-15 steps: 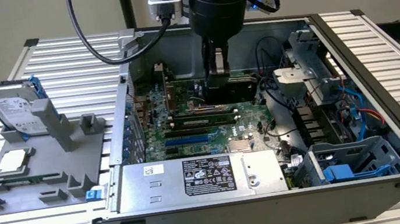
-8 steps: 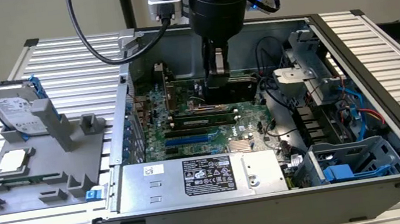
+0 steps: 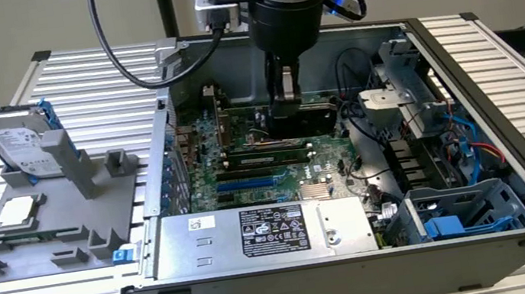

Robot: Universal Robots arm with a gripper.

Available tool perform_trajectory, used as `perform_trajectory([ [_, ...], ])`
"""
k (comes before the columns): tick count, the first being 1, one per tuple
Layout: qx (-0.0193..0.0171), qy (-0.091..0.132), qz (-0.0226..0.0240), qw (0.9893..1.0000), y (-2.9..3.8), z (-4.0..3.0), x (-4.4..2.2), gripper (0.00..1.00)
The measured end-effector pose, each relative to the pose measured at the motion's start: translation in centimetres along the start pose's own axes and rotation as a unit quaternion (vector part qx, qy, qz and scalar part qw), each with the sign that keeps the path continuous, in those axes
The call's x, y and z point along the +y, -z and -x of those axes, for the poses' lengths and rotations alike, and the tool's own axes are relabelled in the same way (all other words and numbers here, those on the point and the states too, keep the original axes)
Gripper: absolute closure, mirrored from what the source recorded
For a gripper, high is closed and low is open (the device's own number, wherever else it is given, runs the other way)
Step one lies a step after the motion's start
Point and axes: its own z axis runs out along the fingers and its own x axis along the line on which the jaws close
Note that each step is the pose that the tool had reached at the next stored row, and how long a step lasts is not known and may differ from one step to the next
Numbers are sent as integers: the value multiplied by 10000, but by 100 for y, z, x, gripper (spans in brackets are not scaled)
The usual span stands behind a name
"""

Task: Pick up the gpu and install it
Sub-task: 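Insert the gpu into the slot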

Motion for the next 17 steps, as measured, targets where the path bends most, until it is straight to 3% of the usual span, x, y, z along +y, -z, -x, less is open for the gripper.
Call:
perform_trajectory([
  [4,0,0,0,10000,-45,0,0,100],
  [10,-1,0,-1,10000,-55,0,-1,100],
  [17,0,-1,0,10000,-145,-2,8,100],
])
